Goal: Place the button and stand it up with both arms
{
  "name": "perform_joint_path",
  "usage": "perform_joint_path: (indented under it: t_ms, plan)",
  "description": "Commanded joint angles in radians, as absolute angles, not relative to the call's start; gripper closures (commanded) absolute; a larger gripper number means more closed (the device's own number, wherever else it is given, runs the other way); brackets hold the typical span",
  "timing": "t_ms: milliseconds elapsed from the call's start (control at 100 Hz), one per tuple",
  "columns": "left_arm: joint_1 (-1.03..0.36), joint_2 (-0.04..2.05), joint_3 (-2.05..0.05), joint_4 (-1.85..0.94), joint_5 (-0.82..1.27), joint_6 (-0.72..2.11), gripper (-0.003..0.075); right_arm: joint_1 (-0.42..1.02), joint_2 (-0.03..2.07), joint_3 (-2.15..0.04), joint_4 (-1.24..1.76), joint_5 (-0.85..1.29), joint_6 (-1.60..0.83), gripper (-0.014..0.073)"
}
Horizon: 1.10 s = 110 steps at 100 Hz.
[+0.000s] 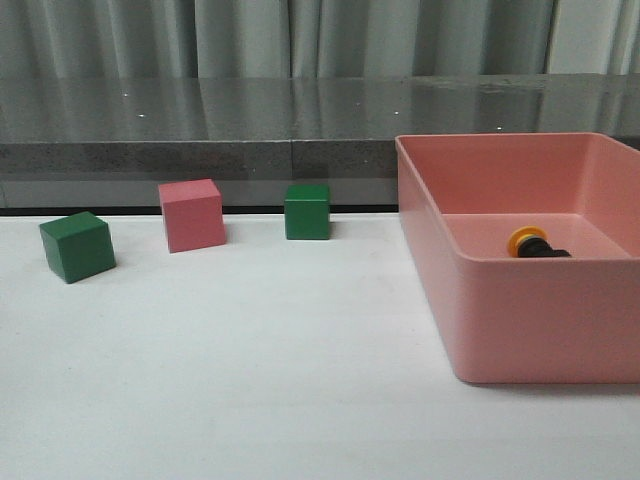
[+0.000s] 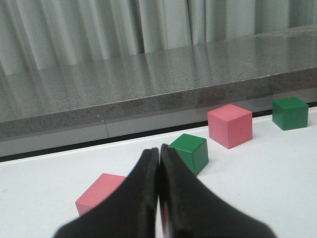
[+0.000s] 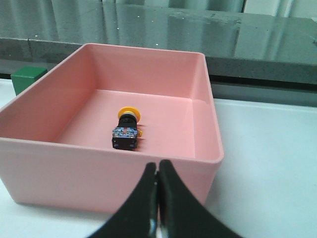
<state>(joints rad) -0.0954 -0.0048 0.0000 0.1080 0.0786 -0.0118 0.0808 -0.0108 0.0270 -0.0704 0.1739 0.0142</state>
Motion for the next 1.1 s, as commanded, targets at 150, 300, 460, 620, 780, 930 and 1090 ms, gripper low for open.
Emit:
perform_joint_path:
  t_ms: [150, 300, 460, 620, 780, 930, 1090]
  plan:
    - [-0.092, -0.038, 0.030, 0.096, 0.000, -0.023, 0.0739, 0.074, -0.031, 0.011, -0.056, -0.064, 0.011, 0.0655]
    - [-0.092, -0.038, 0.030, 0.096, 0.000, -0.023, 0.0739, 0.074, -0.009, -0.070, 0.078, 0.033, 0.012, 0.0655]
    - [-0.092, -0.038, 0.030, 0.096, 0.000, -0.023, 0.0739, 0.075, 0.122, -0.275, 0.118, 0.346, 0.011, 0.0655]
    - [-0.092, -0.038, 0.030, 0.096, 0.000, -0.023, 0.0739, 0.076, 0.329, -0.501, 0.117, 0.553, -0.052, 0.0655]
    - [-0.092, -0.038, 0.030, 0.096, 0.000, -0.023, 0.0739, 0.076, 0.548, -0.692, 0.120, 0.688, -0.064, 0.0655]
    - [-0.092, -0.038, 0.030, 0.096, 0.000, -0.023, 0.0739, 0.076, 0.714, -0.808, 0.167, 0.702, -0.064, 0.0655]
    - [-0.092, -0.038, 0.030, 0.096, 0.000, -0.023, 0.0739, 0.076, 0.855, -0.866, 0.185, 0.691, -0.064, 0.0600]
